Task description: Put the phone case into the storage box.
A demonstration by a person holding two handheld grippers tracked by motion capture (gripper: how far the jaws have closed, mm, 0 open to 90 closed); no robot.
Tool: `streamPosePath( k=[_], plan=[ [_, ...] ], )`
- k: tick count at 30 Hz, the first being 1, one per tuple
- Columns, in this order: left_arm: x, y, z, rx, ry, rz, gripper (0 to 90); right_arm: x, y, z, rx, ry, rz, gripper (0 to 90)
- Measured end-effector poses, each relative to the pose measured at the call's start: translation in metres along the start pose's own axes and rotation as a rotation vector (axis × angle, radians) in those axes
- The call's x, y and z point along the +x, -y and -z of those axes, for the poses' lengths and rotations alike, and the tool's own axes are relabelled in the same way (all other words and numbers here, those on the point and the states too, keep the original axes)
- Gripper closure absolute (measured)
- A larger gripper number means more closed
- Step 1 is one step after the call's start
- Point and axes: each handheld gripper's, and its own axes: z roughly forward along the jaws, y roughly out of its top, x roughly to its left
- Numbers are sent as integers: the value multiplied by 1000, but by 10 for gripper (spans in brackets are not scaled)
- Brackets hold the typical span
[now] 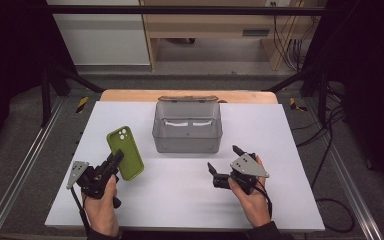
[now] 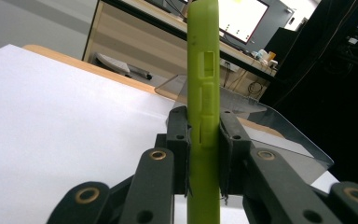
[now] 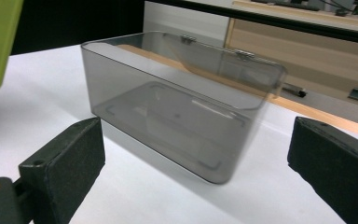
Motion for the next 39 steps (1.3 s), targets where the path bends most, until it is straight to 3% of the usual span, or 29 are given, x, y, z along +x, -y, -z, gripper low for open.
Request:
streamPosePath(
  k=[6, 17, 23, 25, 29, 31, 35, 39],
  plan=[
    [-3, -5, 2, -3, 0, -13, 778, -12, 8, 13, -15, 46, 5, 27],
    [-3, -11, 2, 0, -10, -50, 779, -43, 26, 43, -8, 73, 19, 33],
    [-6, -12, -1, 13, -4, -63, 778, -54, 34, 62, -24, 45, 10, 58],
    [-6, -14, -3, 14, -3, -68, 779, -59, 38, 68, -55, 33, -18, 71],
    [-9, -21, -9, 12, -4, -77, 779, -61, 42, 71, -71, 8, -46, 65],
    [-12, -24, -14, 12, 9, -51, 779, -60, 43, 70, -70, -5, -47, 37],
    [-19, -34, -25, 15, 13, -42, 779, -57, 42, 68, -51, -21, -38, 29],
    [-27, -46, -31, 7, 16, -64, 779, -54, 41, 68, -52, -24, -32, 30]
  ],
)
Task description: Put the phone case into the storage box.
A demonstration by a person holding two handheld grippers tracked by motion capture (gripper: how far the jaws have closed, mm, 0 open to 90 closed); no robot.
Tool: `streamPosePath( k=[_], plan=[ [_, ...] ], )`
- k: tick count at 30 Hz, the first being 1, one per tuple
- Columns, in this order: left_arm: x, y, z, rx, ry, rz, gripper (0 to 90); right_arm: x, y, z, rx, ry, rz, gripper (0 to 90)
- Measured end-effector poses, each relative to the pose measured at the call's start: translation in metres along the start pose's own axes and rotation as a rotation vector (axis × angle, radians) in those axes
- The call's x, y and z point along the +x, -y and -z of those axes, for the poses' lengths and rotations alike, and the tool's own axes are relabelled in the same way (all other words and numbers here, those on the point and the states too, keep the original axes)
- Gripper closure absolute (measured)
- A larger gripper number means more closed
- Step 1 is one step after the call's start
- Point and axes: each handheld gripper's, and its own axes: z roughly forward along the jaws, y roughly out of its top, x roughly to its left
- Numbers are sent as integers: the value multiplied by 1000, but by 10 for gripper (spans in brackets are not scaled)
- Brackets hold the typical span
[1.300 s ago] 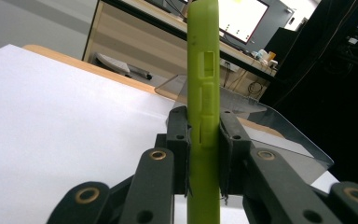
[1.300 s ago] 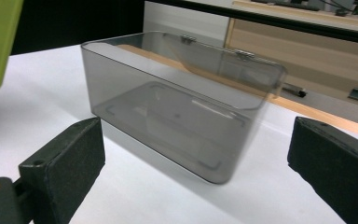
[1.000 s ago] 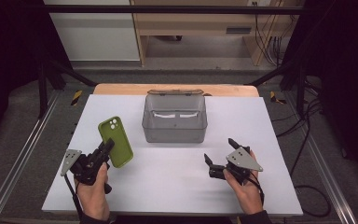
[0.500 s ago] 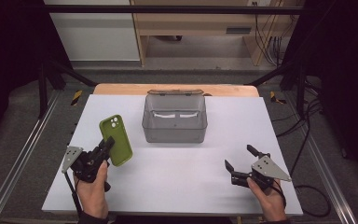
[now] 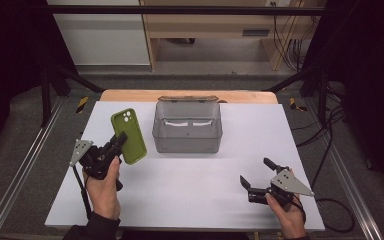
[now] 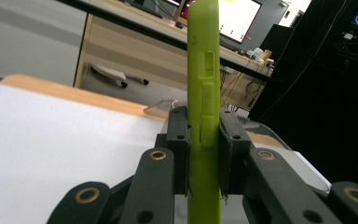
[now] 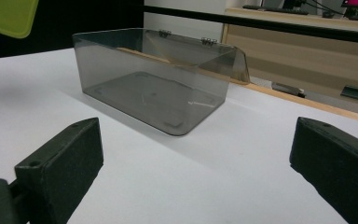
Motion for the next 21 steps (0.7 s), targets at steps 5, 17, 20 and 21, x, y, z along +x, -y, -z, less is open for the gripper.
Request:
streamPosePath(
  k=[5, 17, 20, 21],
  plan=[
    [-7, -12, -9, 15, 10, 4, 779, 3, -3, 0, -13, -11, 4, 29],
    [-24, -37, -36, 15, -4, -79, 779, 9, -4, -3, -14, -13, 32, 42],
    [-30, -36, -43, 29, 1, -74, 779, 9, -4, -4, -14, -8, 28, 42],
    [-32, -37, -45, 30, 1, -78, 780, 8, -6, -3, -28, -2, 11, 42]
  ],
)
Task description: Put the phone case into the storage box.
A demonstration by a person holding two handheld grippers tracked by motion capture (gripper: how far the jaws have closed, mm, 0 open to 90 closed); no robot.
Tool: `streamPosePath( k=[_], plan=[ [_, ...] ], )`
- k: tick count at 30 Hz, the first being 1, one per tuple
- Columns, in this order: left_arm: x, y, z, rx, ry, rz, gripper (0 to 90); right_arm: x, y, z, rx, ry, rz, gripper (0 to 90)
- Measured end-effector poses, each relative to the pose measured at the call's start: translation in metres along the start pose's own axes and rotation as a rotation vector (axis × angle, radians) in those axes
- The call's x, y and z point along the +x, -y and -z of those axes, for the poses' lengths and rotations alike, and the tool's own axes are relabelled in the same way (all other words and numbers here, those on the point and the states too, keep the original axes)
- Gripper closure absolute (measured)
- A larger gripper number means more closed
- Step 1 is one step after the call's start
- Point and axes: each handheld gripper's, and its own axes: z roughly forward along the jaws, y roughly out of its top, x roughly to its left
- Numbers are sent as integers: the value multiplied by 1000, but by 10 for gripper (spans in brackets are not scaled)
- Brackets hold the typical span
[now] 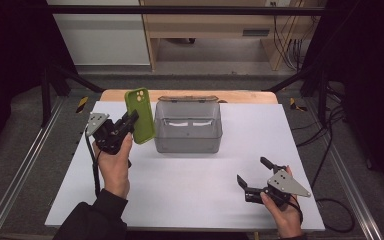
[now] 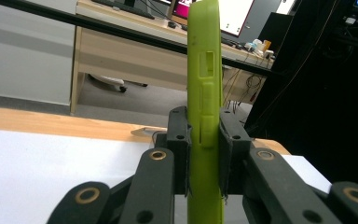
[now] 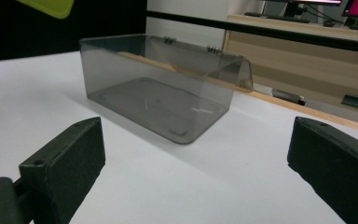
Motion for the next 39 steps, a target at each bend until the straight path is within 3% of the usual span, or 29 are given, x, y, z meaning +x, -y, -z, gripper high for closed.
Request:
streamPosePath(
  k=[11, 17, 28, 39],
  plan=[
    [-15, -15, -20, 16, -12, -60, 780, 6, -1, -4, 7, -24, 31, 41],
    [-26, -19, -29, 18, -11, -127, 780, 7, 0, -4, 10, -30, 46, 39],
    [-26, -14, -39, 26, -32, -137, 780, 10, 0, -3, 1, -46, 52, 41],
    [-33, -13, -48, 27, -25, -175, 780, 10, 1, -2, -4, -48, 46, 42]
  ],
)
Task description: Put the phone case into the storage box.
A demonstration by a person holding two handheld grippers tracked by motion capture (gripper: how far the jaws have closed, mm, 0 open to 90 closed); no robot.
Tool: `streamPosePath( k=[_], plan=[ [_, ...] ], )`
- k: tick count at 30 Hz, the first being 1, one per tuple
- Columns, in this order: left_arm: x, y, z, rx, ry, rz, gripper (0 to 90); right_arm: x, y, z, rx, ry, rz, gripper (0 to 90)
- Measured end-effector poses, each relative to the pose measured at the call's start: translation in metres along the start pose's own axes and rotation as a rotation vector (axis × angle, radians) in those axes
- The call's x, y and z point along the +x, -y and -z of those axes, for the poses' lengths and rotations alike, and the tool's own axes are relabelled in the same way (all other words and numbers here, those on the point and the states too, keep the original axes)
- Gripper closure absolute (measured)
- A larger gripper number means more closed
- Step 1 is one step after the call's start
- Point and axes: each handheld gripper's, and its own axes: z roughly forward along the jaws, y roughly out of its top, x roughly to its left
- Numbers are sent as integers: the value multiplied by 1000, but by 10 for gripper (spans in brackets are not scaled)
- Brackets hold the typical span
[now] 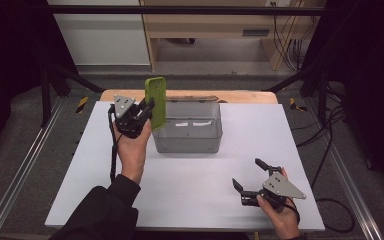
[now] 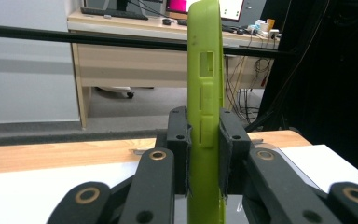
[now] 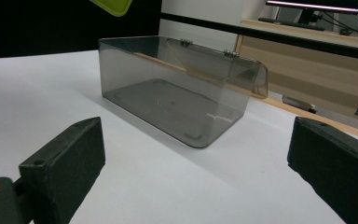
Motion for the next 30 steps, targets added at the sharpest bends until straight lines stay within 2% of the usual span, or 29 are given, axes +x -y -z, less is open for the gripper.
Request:
streamPosePath(
  k=[4, 12, 23, 30],
  plan=[
    [0, 0, -5, 2, -3, 4, 780, -1, 0, 2, -9, 5, -3, 41],
    [0, 6, -17, 17, -28, -22, 780, -1, -1, 2, -21, 0, -12, 41],
    [-11, 19, -35, 52, -15, -50, 780, -9, 1, 6, -28, 16, -28, 40],
    [-13, 24, -41, 65, -8, -48, 780, -8, 1, 5, -20, 16, -29, 40]
  ],
)
